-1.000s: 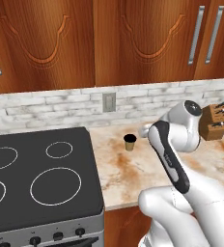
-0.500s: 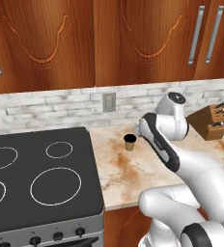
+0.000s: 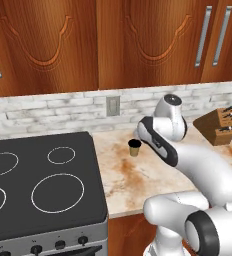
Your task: Move the drinks to the dining counter.
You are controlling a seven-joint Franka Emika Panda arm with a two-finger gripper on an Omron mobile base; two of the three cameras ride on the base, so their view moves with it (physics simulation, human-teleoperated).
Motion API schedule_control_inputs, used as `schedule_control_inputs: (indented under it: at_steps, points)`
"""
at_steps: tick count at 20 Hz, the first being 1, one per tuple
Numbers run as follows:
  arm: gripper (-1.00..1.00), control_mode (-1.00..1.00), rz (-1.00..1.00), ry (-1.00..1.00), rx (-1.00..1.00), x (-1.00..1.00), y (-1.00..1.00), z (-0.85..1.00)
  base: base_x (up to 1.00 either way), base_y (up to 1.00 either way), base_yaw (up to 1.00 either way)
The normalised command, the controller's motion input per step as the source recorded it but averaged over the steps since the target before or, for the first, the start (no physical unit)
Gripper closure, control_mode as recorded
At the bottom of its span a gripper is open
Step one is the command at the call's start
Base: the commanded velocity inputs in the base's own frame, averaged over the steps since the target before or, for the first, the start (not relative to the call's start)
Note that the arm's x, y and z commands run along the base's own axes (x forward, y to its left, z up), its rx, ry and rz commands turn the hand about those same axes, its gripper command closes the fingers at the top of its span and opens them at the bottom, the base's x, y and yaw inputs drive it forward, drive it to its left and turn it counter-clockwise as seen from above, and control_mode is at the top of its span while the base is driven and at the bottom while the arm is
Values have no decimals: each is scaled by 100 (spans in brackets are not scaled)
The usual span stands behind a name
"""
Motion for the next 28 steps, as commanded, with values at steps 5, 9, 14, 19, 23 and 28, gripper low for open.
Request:
schedule_control_inputs:
  at_steps: [5,9,14,19,23,28]
  points:
    - [-100,-100,0,0,-4,22,0,-26,0,0,0]
    - [-100,-100,0,0,-4,21,0,-7,0,0,0]
    - [-100,-100,0,4,0,21,2,-5,0,0,0]
    - [-100,-100,0,6,0,20,5,-9,0,0,0]
    - [-100,-100,0,1,0,26,10,-3,0,0,0]
    - [-100,-100,0,0,0,25,4,-5,0,0,0]
